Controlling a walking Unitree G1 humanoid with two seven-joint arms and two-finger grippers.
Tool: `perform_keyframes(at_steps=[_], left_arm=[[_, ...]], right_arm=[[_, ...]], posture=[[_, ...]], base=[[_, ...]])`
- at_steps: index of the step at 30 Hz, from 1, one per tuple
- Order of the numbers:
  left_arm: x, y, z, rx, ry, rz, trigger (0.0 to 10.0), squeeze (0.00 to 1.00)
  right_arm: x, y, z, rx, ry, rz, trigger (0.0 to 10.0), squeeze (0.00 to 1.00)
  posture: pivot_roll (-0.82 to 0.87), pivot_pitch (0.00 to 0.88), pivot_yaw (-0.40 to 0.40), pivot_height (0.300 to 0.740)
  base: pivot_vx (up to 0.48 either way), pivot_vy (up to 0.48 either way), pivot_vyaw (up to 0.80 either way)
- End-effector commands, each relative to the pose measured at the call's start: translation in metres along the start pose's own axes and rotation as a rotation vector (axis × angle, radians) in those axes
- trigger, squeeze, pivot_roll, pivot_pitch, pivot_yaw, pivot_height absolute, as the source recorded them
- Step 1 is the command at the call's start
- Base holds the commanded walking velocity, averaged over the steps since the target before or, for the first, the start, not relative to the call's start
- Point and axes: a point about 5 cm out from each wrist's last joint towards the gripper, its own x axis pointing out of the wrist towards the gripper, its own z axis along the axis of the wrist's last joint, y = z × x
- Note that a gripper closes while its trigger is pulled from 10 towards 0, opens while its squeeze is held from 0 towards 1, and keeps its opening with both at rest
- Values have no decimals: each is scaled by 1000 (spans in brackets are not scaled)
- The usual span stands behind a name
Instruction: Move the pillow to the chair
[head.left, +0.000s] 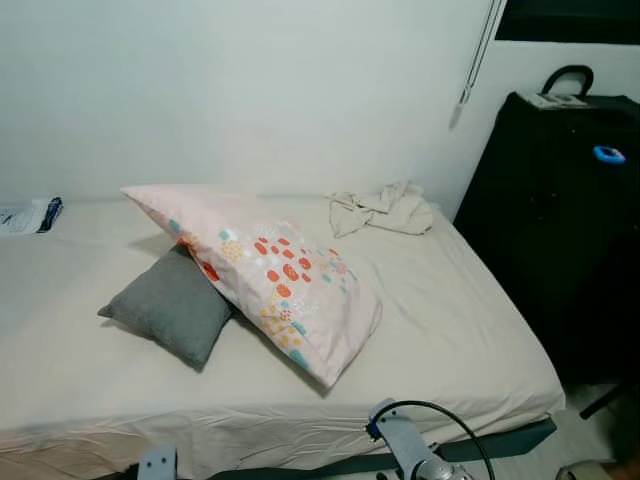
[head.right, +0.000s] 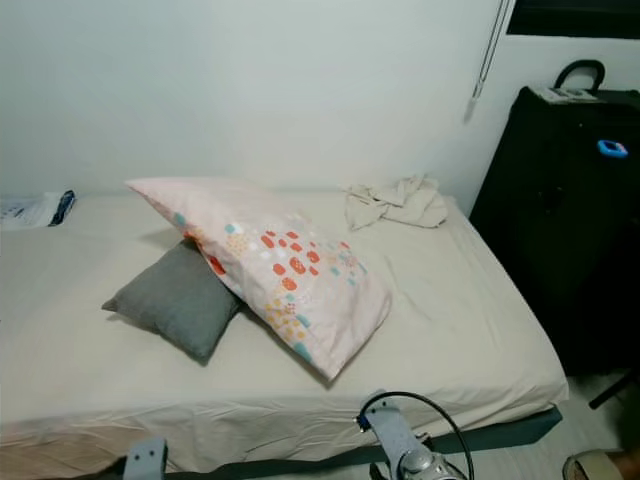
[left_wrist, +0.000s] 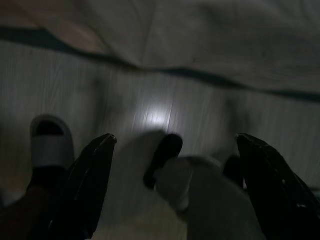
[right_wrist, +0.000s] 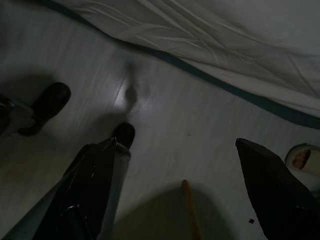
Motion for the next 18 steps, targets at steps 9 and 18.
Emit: perform_keyframes(at_steps=[9, 18], left_arm=[[0, -7, -2, 51, 8, -49, 10000, 0], [-1, -11, -10, 54, 24, -71, 10000, 0]], right_arm=[[1, 8, -4, 3, 9, 25, 10000, 0], [1, 11, -11, -5, 26, 36, 10000, 0]], posture=[[19, 0, -70, 740], [17, 11, -65, 740]], base=[[0, 0, 0], [163, 0, 0]])
